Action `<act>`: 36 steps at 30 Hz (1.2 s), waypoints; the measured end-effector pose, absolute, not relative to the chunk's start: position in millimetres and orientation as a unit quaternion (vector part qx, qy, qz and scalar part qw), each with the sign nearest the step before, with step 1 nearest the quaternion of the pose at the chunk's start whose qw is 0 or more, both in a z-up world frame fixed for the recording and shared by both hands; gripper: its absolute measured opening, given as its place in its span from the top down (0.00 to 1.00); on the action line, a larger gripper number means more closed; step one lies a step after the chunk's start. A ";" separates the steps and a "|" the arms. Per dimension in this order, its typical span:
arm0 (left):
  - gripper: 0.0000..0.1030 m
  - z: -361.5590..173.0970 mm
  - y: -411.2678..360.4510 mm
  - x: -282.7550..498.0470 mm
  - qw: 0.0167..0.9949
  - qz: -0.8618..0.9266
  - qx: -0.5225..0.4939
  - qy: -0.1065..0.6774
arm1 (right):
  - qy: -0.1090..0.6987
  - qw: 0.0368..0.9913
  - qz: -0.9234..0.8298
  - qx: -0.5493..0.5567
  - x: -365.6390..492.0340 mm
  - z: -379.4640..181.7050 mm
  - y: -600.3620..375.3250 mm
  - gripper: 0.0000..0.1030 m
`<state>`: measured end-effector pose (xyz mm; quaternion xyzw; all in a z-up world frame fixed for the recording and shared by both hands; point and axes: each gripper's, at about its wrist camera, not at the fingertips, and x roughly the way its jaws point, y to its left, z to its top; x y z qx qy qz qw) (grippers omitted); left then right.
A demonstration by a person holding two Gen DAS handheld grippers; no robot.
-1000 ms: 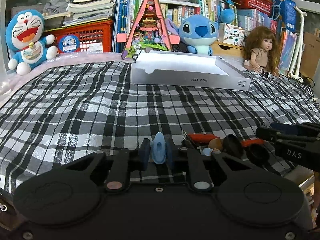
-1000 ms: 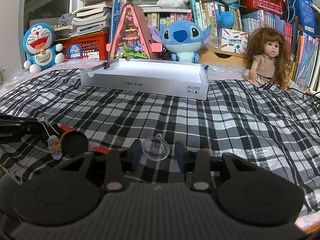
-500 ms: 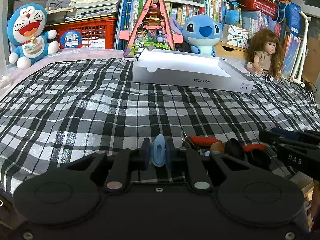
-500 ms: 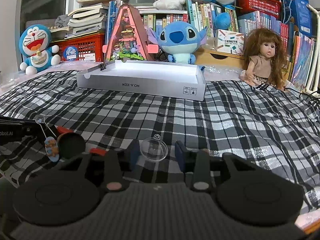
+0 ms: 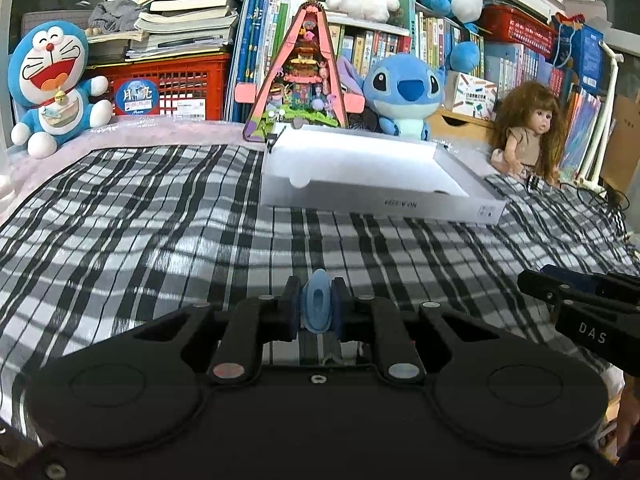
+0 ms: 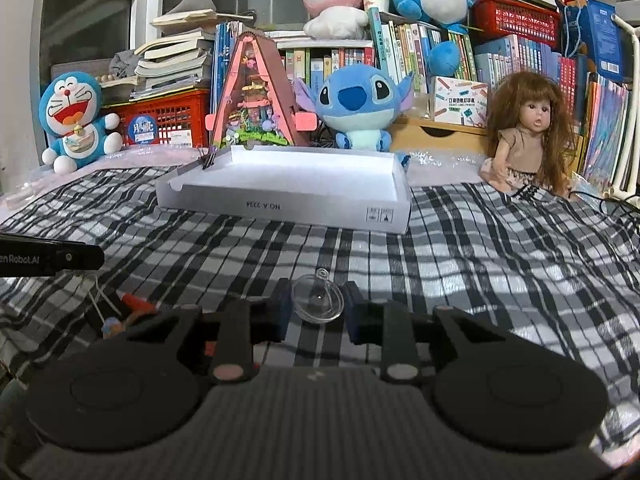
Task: Organize rigid objects
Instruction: 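Carry the clear cup and blue slipper piece over the white box with both tools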
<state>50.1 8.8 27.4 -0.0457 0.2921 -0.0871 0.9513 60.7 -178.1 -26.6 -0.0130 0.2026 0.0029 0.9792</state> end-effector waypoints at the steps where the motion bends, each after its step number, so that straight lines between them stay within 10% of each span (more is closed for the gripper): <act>1: 0.86 30.2 8.7 53.6 0.951 -0.088 -0.047 0.291 | 0.202 0.979 0.003 -0.012 63.1 -24.2 -179.0 0.69; 36: 0.86 74.5 -22.7 268.9 0.909 -0.100 -0.087 0.396 | 0.316 0.945 0.000 0.079 238.8 49.2 -230.8 0.69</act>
